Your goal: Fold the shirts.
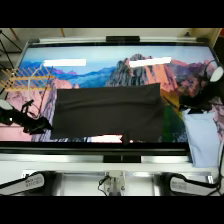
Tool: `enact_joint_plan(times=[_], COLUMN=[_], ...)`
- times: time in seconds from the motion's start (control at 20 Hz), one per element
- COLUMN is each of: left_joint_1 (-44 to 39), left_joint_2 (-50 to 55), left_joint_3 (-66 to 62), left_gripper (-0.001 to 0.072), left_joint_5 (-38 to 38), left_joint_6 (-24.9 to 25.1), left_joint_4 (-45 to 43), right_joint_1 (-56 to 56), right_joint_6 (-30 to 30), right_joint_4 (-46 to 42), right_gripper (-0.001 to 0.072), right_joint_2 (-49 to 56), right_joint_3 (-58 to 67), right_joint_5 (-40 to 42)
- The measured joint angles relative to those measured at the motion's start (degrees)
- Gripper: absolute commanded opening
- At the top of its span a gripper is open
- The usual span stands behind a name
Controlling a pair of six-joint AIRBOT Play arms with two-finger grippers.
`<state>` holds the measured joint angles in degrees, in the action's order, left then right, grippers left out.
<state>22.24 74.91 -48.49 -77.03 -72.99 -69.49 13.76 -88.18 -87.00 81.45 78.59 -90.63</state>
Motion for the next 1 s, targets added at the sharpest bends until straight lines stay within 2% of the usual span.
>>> enact_joint_plan(times=[0.3, 0.4, 0.45, 0.5, 0.6, 0.65, 0.85, 1.0], left_joint_1=[3.39, 3.67, 3.82, 3.91, 3.91, 3.93, 3.98, 3.98], left_joint_2=[-3.93, -4.24, -4.44, -4.48, -4.48, -4.5, -4.59, -4.63], left_joint_3=[8.07, 10.1, 11.1, 11.89, 13.16, 13.51, 14.16, 14.29], left_gripper=[0.0573, 0.0511, 0.0461, 0.0299, 0.0079, 0.0034, 0.0033, 0.0032], left_joint_5=[4.52, 5.81, 6.58, 7.43, 10.47, 12.13, 14.73, 15.02], left_joint_6=[4.55, 5.01, 5.14, 5.27, 5.4, 5.33, 4.79, 4.66], left_joint_4=[4.0, 4.74, 5.49, 6.03, 7.8, 8.74, 11.32, 11.98], right_joint_1=[1.6, 1.68, 1.75, 1.77, 1.81, 1.79, 1.77, 1.51], right_joint_6=[0.83, 0.87, 0.9, 0.94, 0.96, 0.96, 1.42, 2.56], right_joint_4=[0.68, 0.85, 0.98, 1.01, 1.09, 1.14, 1.16, 1.2], right_gripper=[0.0515, 0.0515, 0.0515, 0.0514, 0.0514, 0.0514, 0.0514, 0.0513], right_joint_2=[-4.24, -4.59, -4.66, -4.74, -4.83, -4.9, -5.46, -8.17], right_joint_3=[-4.98, -5.35, -5.51, -5.57, -5.73, -5.73, -7.28, -14.25], right_joint_5=[0.57, 0.59, 0.57, 0.63, 0.48, 0.48, 0.15, 2.1])
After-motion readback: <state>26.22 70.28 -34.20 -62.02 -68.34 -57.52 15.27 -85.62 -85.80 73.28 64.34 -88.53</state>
